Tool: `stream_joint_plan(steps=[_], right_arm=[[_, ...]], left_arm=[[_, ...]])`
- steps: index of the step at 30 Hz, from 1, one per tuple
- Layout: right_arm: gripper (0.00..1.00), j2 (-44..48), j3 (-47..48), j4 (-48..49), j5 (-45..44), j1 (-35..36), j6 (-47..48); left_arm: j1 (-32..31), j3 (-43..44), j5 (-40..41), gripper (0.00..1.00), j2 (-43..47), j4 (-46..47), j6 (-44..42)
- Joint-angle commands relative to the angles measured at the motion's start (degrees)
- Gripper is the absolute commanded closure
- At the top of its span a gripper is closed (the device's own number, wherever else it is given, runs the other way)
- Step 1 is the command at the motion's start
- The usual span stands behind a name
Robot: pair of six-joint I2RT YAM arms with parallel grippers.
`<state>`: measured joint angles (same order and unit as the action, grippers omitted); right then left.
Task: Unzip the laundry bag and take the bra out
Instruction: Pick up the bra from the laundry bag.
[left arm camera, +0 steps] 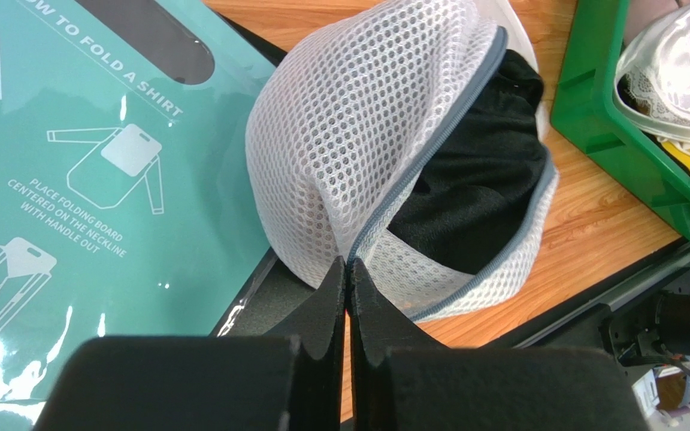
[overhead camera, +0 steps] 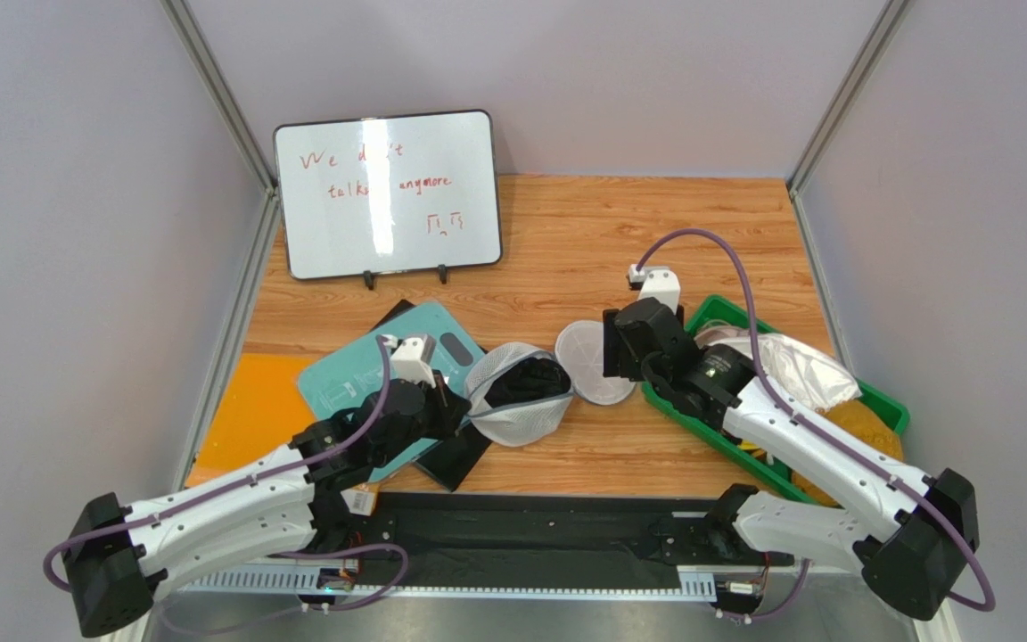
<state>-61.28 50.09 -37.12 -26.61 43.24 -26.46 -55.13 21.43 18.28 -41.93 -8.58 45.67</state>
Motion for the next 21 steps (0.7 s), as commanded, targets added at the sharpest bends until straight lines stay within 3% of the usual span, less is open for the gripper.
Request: stream_joint_plan(steps=[1,4,5,9,14,21], right_arm=[[0.31,3.35,5.72,-4.01,-1.35,0.0,4.12],[0.3,6.25,6.34,-2.26,7.16,0.0,9.12],[0.3,6.52,6.17,-1.47,13.71,0.0,10.19],[0.3,2.41,5.9,2.31,29.73,0.0,11.61],[0.3,-2.88,3.88,8.37,34.78,0.09,8.79],[0.3,-10.43,2.39,12.33,34.26,0.0,10.37]], left_arm=[[0.11,4.32,-0.36,1.0,-1.66,2.95,-1.55],[0.11,6.34,-0.7,1.0,-3.06,2.25,-2.08],[0.11,7.04,-0.79,1.0,-3.59,1.99,-2.16],[0.11,7.57,-1.41,1.0,-4.74,2.07,-2.08],[0.11,7.4,-1.67,1.0,-4.74,1.46,-1.72],[0.11,7.31,-1.41,1.0,-3.95,0.32,-1.55]])
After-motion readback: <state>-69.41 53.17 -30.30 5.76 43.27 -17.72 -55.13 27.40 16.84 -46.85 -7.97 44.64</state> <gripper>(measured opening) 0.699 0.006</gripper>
